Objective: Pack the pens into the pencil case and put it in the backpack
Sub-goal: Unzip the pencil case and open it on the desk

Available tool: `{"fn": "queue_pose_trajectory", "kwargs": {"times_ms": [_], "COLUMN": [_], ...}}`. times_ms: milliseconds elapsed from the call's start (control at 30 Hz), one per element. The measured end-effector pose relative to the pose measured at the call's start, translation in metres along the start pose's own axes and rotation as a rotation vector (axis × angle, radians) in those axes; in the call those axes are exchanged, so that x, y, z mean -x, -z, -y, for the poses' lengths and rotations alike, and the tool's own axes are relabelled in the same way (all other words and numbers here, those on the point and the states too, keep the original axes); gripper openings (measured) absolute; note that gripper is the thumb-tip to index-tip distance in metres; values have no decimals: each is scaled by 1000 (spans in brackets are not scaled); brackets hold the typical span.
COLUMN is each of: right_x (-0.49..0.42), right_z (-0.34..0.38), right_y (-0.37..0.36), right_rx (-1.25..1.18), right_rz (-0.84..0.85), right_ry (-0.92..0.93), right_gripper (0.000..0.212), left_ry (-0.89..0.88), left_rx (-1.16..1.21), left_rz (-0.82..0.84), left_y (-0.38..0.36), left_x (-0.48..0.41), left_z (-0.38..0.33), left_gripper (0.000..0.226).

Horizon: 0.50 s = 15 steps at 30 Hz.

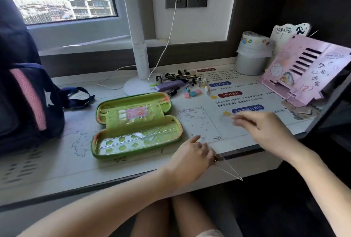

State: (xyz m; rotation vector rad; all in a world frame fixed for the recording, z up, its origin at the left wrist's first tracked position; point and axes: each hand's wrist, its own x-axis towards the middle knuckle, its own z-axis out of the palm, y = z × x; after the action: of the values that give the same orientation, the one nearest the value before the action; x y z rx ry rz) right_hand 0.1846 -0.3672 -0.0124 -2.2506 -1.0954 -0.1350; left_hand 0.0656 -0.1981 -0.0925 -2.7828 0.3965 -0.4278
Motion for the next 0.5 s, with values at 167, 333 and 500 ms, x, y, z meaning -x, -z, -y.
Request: {"fn": "queue_pose_trajectory", "kwargs": {"times_ms": [167, 333, 500], "right_x": [-33, -49, -64], "right_z": [30, 46, 58], "right_y": [-33, -72, -104], "right_rx": [-538, -664, -716], "right_rz": [-106, -88, 14], "right_ry": [-50, -52, -44], "right_gripper": [3, 2, 12], "left_ry": [252, 601, 578], "left_rx": [115, -115, -89], "left_rz": [-264, 53, 332], "left_y": [52, 71, 50], "left_x": [42, 102, 114], "left_z": [44, 102, 105], "left_gripper": [29, 59, 27]}}
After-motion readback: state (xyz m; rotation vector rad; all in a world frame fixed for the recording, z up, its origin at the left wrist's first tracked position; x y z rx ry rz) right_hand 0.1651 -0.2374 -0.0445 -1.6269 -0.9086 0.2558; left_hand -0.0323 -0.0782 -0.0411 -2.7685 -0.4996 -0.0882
